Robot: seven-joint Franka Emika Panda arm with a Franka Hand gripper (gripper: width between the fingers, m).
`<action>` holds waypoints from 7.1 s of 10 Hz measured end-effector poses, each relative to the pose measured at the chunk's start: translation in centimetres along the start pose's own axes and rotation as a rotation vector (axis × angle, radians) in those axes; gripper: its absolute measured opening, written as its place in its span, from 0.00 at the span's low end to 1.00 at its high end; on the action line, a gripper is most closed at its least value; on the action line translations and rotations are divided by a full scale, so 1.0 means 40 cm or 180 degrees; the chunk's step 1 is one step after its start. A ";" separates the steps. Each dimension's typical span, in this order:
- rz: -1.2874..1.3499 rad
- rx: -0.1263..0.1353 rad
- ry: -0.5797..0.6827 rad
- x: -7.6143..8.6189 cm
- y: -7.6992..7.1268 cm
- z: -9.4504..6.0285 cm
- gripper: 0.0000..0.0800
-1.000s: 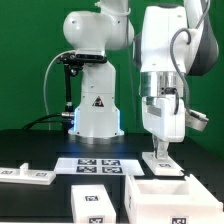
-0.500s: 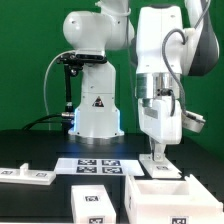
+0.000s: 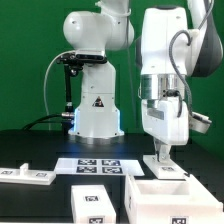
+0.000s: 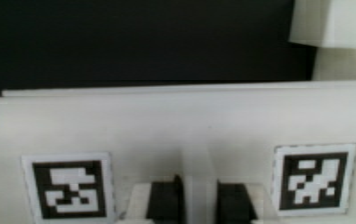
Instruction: Assemble cabinet
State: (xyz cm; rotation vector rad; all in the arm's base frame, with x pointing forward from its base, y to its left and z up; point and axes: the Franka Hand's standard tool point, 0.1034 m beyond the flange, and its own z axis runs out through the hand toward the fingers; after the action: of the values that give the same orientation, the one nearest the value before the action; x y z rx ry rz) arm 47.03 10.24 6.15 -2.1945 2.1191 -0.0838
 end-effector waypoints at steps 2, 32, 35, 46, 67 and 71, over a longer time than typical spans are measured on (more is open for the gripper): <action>-0.0027 -0.0055 -0.0019 -0.004 -0.003 0.003 0.08; 0.0131 0.0072 0.0052 0.009 -0.303 0.031 0.10; 0.0070 0.0168 0.0003 0.028 -0.320 -0.027 0.51; -0.1313 0.0341 0.0110 0.112 -0.224 -0.072 1.00; -0.3554 0.0120 0.0208 0.367 -0.107 -0.044 1.00; -0.3805 0.0002 0.0067 0.485 -0.047 -0.023 1.00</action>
Offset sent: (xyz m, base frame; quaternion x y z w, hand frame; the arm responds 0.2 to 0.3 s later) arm 0.0330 0.0015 0.0041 0.0060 -0.0175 0.0212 0.9996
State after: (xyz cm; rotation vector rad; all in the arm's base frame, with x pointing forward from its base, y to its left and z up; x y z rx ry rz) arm 49.48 -9.09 6.81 -3.0618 0.5278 -0.1719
